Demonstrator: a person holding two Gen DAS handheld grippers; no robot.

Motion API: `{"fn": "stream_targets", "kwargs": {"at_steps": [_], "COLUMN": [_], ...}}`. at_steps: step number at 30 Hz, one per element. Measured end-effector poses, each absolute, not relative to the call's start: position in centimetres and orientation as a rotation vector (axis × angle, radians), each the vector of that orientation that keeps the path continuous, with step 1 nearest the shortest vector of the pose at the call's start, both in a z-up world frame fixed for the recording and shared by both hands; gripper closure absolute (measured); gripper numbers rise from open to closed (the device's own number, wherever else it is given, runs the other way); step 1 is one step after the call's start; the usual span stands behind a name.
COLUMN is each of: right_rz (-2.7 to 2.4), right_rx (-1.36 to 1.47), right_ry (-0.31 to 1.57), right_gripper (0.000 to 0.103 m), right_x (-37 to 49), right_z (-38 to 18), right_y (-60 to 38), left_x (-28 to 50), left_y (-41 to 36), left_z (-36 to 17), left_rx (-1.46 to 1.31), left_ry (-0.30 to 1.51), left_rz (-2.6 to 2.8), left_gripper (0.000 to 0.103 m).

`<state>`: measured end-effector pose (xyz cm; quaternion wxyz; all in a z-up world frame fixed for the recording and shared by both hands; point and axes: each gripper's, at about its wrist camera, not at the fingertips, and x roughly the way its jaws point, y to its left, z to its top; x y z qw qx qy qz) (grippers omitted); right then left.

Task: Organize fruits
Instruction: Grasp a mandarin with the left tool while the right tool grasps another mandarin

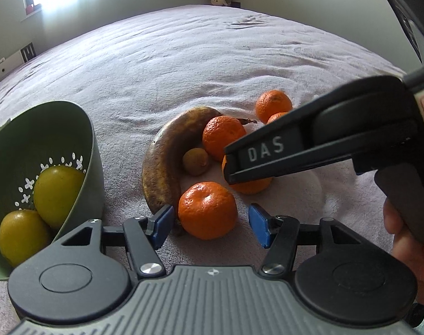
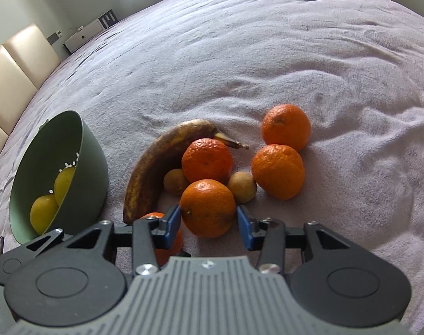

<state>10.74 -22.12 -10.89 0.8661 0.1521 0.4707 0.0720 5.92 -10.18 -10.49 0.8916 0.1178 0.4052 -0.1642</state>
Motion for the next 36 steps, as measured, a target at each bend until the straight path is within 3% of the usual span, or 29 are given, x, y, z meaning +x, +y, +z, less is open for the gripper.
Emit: {"fn": "stream_targets", "kwargs": {"at_steps": [3,10,36], "right_rz": [0.15,0.151,0.124], "right_rx": [0.313,0.306,0.253], "right_ry": [0.986,0.988,0.986], "right_gripper": [0.062,0.063,0.064], "right_x": [10.7,10.5,9.3], "right_z": [-10.8,-10.8,-8.3], "right_y": [-22.0,-21.9,-21.3], "left_x": [5.8,5.8,5.0], "left_y": [-10.3,-10.1,-7.5], "left_z": [-10.4,-10.1,-5.7], "left_rx": [0.263,0.257,0.07], "left_ry": [0.839,0.837,0.847], "left_rz": [-0.323,-0.33,-0.314], "left_gripper": [0.044,0.051,0.053]}}
